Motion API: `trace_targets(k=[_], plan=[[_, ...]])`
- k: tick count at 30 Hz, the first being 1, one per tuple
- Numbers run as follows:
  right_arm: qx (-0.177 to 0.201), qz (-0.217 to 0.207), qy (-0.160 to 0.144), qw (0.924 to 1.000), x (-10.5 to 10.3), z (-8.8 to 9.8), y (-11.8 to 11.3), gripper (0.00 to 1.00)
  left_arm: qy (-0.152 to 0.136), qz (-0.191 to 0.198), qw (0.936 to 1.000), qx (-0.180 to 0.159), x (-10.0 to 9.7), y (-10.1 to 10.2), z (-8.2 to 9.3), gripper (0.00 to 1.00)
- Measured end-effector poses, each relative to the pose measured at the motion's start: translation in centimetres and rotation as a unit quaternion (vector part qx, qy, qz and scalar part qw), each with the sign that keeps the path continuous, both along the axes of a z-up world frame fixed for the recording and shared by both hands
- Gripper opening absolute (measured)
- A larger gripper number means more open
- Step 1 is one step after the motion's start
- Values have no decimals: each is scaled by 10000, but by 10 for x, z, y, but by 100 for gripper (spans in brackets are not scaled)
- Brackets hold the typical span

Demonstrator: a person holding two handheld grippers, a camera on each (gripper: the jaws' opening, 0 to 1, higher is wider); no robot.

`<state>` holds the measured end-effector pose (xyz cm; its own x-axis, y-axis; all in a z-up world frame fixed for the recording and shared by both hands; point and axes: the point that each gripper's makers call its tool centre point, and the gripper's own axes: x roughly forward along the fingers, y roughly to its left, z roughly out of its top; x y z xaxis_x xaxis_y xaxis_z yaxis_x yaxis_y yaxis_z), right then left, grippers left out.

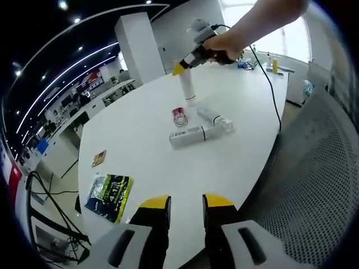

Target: Arrange the skincare products in the storage area until every visible bottle or jar stands upright without overlapping.

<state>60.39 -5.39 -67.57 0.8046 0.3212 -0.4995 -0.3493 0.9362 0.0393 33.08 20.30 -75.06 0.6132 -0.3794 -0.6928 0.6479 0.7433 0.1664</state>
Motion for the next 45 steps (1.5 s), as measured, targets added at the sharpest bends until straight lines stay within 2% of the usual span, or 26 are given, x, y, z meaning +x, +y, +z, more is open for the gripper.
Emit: trace_targets(k=[3,7,13,16,18,20,21,23,24,25,27,28,29,30,31,33,34,35,36,37,38,39,40,41,42,45], plan=[[-2,67,-71,10000,-6,7,-1,57,-4,-8,10000,1,0,0,0,23],[-336,422,-386,9978,-13,24,-2,62,12,-29,10000,7,-1,-1,-1,23],[-763,795,-897,9899,-22,63,-3,65,32,-68,10000,22,-1,-2,-2,23],[-842,913,-1028,9869,-26,77,5,65,36,-66,10000,28,-1,-1,-2,23],[-1110,1150,-1226,9795,-27,90,19,65,29,-62,10000,32,-1,-1,-2,23],[-1337,1525,-1503,9676,-30,107,43,65,43,-60,10000,37,-2,-1,-2,23],[-1501,1867,-1658,9566,-32,116,62,65,40,-64,10000,48,-2,-1,-2,23],[-1790,2323,-1793,9391,-34,123,85,66,45,-70,10000,46,-2,-1,-2,23],[-1994,2673,-1858,9243,-36,126,101,66,55,-72,9999,58,-2,-1,-3,23],[-2049,2922,-1886,9149,-38,128,113,66,56,-75,9999,75,-2,0,-3,23],[-2123,3518,-1811,8935,-45,125,139,68,60,-64,9999,77,-2,0,-3,23],[-2128,3802,-1663,8846,-49,118,147,69,57,-63,9999,83,-2,0,-3,23],[-2262,4097,-1372,8730,-52,106,155,71,53,-63,9999,90,-2,0,-3,23],[-2478,4305,-1296,8582,-53,98,158,71,52,-63,9999,89,-2,0,-3,23],[-2824,4593,-1230,8332,-55,87,162,71,40,-61,9999,89,-2,0,-3,23],[-3427,4884,-1070,7953,-56,71,162,71,25,-52,9999,89,-1,1,-2,23],[-3778,5116,-982,7654,-57,60,162,71,9,-39,9999,92,-1,1,-1,23],[-3930,5297,-889,7464,-60,53,164,71,-8,-17,10000,85,0,2,-1,23],[-4022,5497,-610,7296,-61,41,163,71,-3,6,10000,44,0,2,0,23],[-4090,5586,-422,7204,-60,34,163,71,11,0,10000,35,0,2,-1,23],[-4187,5695,-91,7073,-59,24,160,71,80,-73,9999,37,-2,0,-3,23],[-4233,5792,81,6966,-59,17,159,71,117,-139,9998,72,-4,-2,-5,23],[-4317,5848,192,6865,-58,13,157,70,106,-185,9997,127,-5,-3,-6,23],[-4417,5852,141,6799,-53,10,158,69,77,-180,9997,129,-4,-3,-5,23],[-4606,5929,120,6604,-47,5,157,67,38,-125,9999,96,-2,-1,-3,23],[-4875,6060,501,6266,-43,-12,142,67,81,-43,9999,73,-1,1,-3,23]])
